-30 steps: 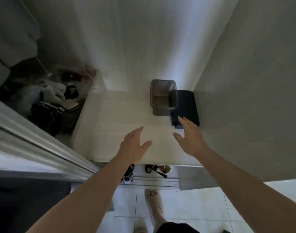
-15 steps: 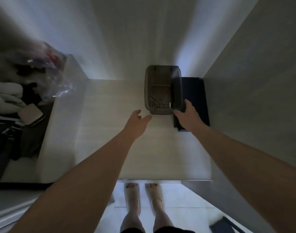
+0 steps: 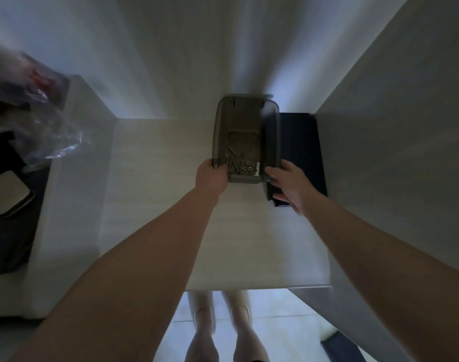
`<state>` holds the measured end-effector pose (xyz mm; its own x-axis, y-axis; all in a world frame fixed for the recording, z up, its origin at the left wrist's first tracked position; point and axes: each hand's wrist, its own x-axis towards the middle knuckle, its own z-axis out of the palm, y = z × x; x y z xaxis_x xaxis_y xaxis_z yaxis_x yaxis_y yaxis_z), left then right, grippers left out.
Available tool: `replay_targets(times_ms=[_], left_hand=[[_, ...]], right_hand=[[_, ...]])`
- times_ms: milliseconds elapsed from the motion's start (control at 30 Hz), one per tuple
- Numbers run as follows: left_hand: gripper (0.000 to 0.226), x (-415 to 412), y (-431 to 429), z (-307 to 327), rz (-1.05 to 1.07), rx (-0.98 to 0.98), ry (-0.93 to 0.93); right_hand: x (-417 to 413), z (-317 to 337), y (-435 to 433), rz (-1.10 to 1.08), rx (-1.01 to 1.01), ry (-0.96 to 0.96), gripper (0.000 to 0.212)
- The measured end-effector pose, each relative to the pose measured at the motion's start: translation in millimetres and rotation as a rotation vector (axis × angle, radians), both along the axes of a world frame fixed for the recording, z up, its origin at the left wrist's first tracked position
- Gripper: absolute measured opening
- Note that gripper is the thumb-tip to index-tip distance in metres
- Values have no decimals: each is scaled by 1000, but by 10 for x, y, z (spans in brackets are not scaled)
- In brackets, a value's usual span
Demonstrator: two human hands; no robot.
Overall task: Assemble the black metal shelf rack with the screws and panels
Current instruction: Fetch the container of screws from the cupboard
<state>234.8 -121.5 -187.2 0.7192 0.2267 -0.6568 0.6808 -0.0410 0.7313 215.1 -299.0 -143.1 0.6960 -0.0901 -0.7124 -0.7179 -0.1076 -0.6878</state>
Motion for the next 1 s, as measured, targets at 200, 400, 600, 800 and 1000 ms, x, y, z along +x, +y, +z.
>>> replay_targets(times_ms=[200,400,600,800,1000], left_hand=[[13,-407,171,296,79,-35,4],[13,-1080,515,614,58,70,-2],[14,-1764,806,927,-104,113,77],[19,-2335,1000,1090,-318,131,109],[21,-2861,1096,1158,-577,102,61]], right_hand=[[-313,49,29,-3,-30,-27,15],[-607,277,-78,55,-71,-143,48],[-941,609,-154,278,-190,-283,62],[-1493,739,-230,487,-317,-225,63],[-2461,834,-298,514,-416,-86,38]])
